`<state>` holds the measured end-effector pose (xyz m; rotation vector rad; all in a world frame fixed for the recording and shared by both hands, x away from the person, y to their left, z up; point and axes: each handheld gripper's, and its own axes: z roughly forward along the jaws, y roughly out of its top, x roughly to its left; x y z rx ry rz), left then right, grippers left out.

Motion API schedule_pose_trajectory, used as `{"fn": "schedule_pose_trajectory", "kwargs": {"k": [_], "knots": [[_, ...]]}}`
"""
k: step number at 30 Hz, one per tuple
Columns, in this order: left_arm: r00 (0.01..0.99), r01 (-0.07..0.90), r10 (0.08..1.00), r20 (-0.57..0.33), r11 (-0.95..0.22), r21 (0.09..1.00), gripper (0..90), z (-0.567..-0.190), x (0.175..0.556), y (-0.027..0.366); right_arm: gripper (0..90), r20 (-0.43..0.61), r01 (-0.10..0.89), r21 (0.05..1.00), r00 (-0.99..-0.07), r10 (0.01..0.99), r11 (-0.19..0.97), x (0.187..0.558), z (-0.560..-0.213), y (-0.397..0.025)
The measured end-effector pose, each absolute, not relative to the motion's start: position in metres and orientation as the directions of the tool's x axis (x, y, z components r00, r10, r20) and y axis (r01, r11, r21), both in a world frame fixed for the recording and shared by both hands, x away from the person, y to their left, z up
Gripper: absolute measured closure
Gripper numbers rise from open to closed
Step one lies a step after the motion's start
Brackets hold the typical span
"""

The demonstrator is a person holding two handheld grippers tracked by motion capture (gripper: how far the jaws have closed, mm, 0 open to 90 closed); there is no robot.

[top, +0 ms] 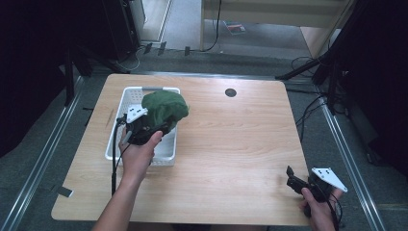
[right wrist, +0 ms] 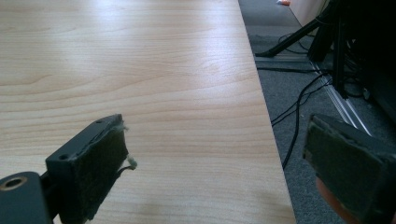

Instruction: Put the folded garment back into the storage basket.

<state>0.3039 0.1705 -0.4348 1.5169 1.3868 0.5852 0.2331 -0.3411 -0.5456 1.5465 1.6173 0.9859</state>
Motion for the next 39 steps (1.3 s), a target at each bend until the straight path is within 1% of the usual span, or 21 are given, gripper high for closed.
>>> {"fn": "schedule_pose_trajectory", "kwargs": {"k": [6, 12, 14, 18, 21, 23, 26, 28, 30, 37, 39], "knots": [[0.194, 0.489, 0.948, -0.252, 0.129, 0.863, 37.0, -0.441, 0.310, 0.192, 6.7, 0.022, 0.481, 0.877, -0.058, 0.998, 0.008, 0.233, -0.546, -0.341], [0.148, 0.495, 0.947, -0.285, 0.178, 0.850, 36.8, -0.451, 0.323, 0.212, 6.7, 0.019, 0.482, 0.876, -0.061, 0.998, 0.013, 0.233, -0.546, -0.341], [0.127, 0.492, 0.951, -0.283, 0.188, 0.850, 36.8, -0.454, 0.327, 0.217, 6.7, 0.022, 0.482, 0.876, -0.057, 0.998, 0.009, 0.233, -0.546, -0.341], [0.111, 0.494, 0.961, -0.255, 0.169, 0.853, 36.8, -0.460, 0.335, 0.222, 6.7, 0.022, 0.482, 0.876, -0.057, 0.998, 0.008, 0.233, -0.546, -0.341], [0.105, 0.491, 0.974, -0.203, 0.126, 0.862, 36.7, -0.465, 0.341, 0.224, 6.7, 0.022, 0.482, 0.876, -0.058, 0.998, 0.009, 0.233, -0.546, -0.341], [0.099, 0.492, 0.972, -0.214, 0.140, 0.859, 36.7, -0.467, 0.345, 0.226, 6.7, 0.023, 0.482, 0.876, -0.058, 0.998, 0.008, 0.233, -0.546, -0.341], [0.083, 0.514, 0.966, -0.245, 0.169, 0.841, 37.0, -0.472, 0.351, 0.229, 6.7, 0.024, 0.481, 0.876, -0.058, 0.998, 0.007, 0.233, -0.546, -0.341], [0.066, 0.539, 0.967, -0.246, 0.173, 0.824, 37.0, -0.477, 0.355, 0.229, 6.7, 0.024, 0.482, 0.876, -0.058, 0.998, 0.007, 0.233, -0.546, -0.341], [0.052, 0.560, 0.973, -0.223, 0.157, 0.813, 37.0, -0.481, 0.359, 0.230, 6.7, 0.023, 0.482, 0.876, -0.058, 0.998, 0.007, 0.233, -0.546, -0.341], [0.062, 0.628, 0.965, -0.256, 0.161, 0.762, 34.1, -0.488, 0.368, 0.231, 6.7, 0.021, 0.480, 0.877, -0.057, 0.998, 0.009, 0.234, -0.546, -0.341], [0.078, 0.651, 0.965, -0.249, 0.140, 0.746, 33.6, -0.489, 0.370, 0.229, 6.7, 0.024, 0.480, 0.877, -0.056, 0.998, 0.006, 0.234, -0.546, -0.341]]}}
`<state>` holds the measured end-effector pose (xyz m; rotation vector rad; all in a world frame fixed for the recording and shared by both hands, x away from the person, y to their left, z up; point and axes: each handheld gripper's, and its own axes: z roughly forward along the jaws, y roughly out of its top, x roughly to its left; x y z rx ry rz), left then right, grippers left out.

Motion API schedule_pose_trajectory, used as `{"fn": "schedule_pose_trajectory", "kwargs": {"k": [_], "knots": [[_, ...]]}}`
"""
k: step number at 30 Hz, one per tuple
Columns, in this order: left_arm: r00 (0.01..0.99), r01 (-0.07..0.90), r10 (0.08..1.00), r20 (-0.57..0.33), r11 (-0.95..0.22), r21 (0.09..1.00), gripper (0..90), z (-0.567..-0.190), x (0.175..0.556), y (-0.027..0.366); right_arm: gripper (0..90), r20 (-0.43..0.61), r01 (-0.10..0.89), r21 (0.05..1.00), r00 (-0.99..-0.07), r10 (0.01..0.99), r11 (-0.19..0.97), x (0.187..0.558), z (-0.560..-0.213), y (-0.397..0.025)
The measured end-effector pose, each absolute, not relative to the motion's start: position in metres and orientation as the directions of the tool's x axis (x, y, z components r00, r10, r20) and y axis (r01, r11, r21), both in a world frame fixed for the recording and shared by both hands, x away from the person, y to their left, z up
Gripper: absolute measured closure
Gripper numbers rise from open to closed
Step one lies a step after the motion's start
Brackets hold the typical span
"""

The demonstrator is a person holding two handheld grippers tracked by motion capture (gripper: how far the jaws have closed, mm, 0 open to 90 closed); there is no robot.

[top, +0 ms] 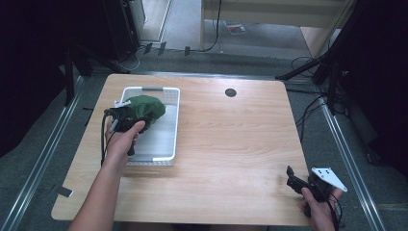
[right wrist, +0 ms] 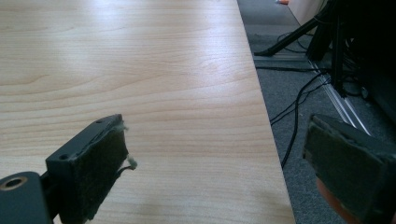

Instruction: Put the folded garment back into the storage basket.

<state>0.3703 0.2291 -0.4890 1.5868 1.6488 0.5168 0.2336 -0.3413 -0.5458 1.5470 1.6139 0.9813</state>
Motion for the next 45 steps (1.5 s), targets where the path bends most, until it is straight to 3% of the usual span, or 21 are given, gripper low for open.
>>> {"fn": "schedule_pose_trajectory", "kwargs": {"k": [11, 18, 31, 39, 45], "knots": [[0.091, 0.692, 0.965, -0.244, 0.115, 0.713, 26.3, -0.492, 0.380, 0.218, 6.7, 0.026, 0.478, 0.878, -0.059, 0.998, 0.005, 0.234, -0.546, -0.342], [0.093, 0.723, 0.957, -0.274, 0.124, 0.679, 13.9, -0.492, 0.381, 0.219, 6.7, 0.026, 0.478, 0.878, -0.058, 0.998, 0.004, 0.234, -0.546, -0.342], [0.110, 0.722, 0.948, -0.299, 0.131, 0.680, 1.8, -0.480, 0.373, 0.223, 6.7, 0.025, 0.480, 0.877, -0.055, 0.998, 0.005, 0.234, -0.546, -0.342], [0.093, 0.726, 0.966, -0.241, 0.100, 0.681, 0.0, -0.477, 0.363, 0.223, 6.7, 0.024, 0.480, 0.877, -0.056, 0.998, 0.006, 0.234, -0.546, -0.342], [0.142, 0.711, 0.954, -0.263, 0.086, 0.698, 0.0, -0.469, 0.355, 0.221, 6.7, 0.024, 0.481, 0.877, -0.058, 0.998, 0.007, 0.234, -0.546, -0.342]]}}
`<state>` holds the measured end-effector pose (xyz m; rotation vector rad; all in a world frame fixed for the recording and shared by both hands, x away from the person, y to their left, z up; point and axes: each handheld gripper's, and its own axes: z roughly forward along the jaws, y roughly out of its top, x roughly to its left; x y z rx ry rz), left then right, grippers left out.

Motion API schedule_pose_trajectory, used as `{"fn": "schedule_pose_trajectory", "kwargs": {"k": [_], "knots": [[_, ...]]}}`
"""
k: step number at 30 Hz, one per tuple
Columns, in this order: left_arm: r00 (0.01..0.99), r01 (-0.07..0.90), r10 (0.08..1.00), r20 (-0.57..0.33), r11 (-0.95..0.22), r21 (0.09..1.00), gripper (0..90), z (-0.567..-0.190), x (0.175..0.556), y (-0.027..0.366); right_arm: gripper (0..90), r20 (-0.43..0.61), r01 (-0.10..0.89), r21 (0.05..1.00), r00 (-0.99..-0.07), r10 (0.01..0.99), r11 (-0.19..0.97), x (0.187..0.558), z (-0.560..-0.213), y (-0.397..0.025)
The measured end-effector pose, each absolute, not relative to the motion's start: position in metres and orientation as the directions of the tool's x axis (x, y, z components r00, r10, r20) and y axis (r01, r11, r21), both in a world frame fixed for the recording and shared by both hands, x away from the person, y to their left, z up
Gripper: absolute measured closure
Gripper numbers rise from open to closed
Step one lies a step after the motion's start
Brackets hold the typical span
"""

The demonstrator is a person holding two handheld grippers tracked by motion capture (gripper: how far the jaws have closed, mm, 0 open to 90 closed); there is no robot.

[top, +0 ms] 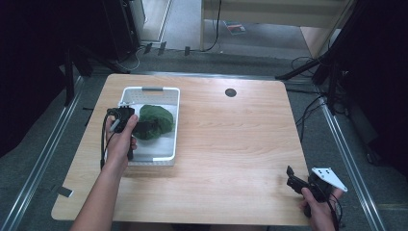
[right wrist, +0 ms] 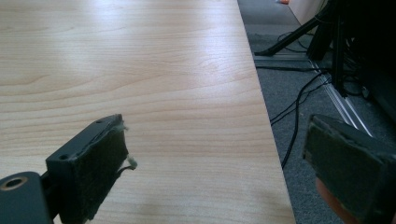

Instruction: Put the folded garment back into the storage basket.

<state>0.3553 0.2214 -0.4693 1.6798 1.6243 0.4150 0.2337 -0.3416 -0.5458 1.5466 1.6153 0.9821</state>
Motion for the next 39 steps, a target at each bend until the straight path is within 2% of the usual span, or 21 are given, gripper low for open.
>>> {"fn": "schedule_pose_trajectory", "kwargs": {"k": [11, 25, 39], "knots": [[0.191, 0.651, 0.942, -0.275, 0.088, 0.754, 0.0, -0.454, 0.336, 0.225, 6.7, 0.025, 0.480, 0.877, -0.054, 0.998, 0.004, 0.233, -0.546, -0.341], [0.219, 0.541, 0.936, -0.275, 0.118, 0.833, 0.0, -0.444, 0.293, 0.257, 6.7, 0.021, 0.481, 0.877, -0.053, 0.998, 0.007, 0.233, -0.546, -0.341], [0.205, 0.478, 0.941, -0.268, 0.142, 0.867, 0.0, -0.461, 0.253, 0.284, 6.7, 0.018, 0.482, 0.876, -0.048, 0.999, 0.007, 0.233, -0.546, -0.340]]}}
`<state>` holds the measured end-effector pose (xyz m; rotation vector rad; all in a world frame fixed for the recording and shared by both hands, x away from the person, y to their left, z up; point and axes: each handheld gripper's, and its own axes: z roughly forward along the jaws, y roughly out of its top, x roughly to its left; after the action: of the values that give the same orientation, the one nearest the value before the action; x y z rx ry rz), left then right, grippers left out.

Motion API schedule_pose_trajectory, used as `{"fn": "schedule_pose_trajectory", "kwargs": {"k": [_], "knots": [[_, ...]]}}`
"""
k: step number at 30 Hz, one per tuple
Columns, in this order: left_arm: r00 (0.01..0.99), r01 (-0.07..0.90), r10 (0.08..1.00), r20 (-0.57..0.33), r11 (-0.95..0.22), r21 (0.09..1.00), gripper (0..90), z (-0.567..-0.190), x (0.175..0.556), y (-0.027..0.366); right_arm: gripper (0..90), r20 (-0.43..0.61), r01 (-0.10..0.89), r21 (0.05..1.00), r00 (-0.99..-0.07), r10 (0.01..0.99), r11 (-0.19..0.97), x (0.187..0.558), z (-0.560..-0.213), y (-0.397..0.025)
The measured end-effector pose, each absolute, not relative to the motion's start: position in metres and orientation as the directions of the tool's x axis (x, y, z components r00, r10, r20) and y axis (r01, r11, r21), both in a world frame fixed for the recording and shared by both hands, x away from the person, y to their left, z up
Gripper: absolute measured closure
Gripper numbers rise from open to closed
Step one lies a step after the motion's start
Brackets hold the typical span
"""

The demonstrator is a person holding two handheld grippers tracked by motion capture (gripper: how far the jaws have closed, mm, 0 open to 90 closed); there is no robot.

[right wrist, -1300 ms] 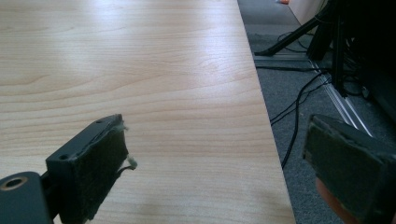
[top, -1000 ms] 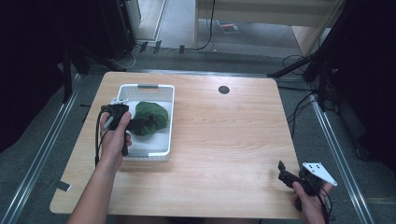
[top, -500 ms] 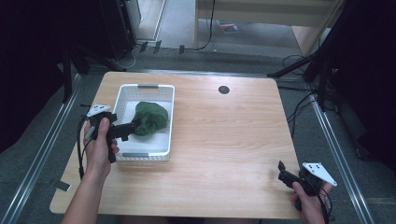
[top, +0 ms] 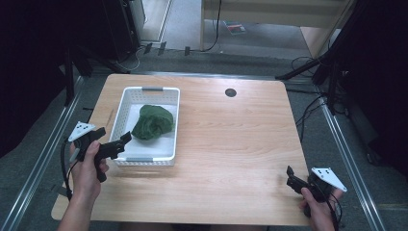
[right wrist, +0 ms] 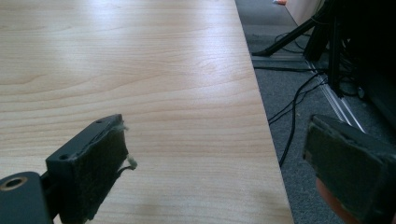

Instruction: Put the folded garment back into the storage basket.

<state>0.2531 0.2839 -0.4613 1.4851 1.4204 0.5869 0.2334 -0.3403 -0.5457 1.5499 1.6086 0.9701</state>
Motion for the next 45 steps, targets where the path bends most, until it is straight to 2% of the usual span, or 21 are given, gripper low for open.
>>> {"fn": "schedule_pose_trajectory", "kwargs": {"k": [5, 17, 21, 26, 33, 42, 45], "knots": [[0.202, 0.449, 0.934, -0.295, 0.179, 0.876, 0.0, -0.472, 0.238, 0.294, 6.6, 0.016, 0.480, 0.877, -0.048, 0.999, 0.009, 0.233, -0.546, -0.340], [0.192, 0.388, 0.953, -0.233, 0.144, 0.910, 0.0, -0.489, 0.203, 0.307, 6.3, 0.019, 0.482, 0.876, -0.049, 0.999, 0.007, 0.233, -0.546, -0.341], [0.192, 0.388, 0.942, -0.275, 0.185, 0.903, 0.0, -0.500, 0.197, 0.316, 6.3, 0.018, 0.482, 0.876, -0.048, 0.999, 0.008, 0.233, -0.546, -0.340], [0.188, 0.388, 0.939, -0.287, 0.197, 0.900, 0.0, -0.516, 0.189, 0.328, 6.1, 0.019, 0.483, 0.876, -0.047, 0.999, 0.007, 0.233, -0.546, -0.340], [0.143, 0.399, 0.961, -0.237, 0.163, 0.902, 0.0, -0.536, 0.188, 0.345, 6.0, 0.019, 0.482, 0.876, -0.048, 0.999, 0.007, 0.233, -0.546, -0.341], [0.128, 0.416, 0.959, -0.252, 0.179, 0.891, 0.0, -0.553, 0.190, 0.354, 5.7, 0.019, 0.482, 0.876, -0.054, 0.998, 0.010, 0.234, -0.546, -0.341], [0.122, 0.409, 0.967, -0.225, 0.158, 0.899, 0.0, -0.553, 0.190, 0.352, 5.7, 0.019, 0.481, 0.877, -0.053, 0.998, 0.009, 0.233, -0.546, -0.341]]}}
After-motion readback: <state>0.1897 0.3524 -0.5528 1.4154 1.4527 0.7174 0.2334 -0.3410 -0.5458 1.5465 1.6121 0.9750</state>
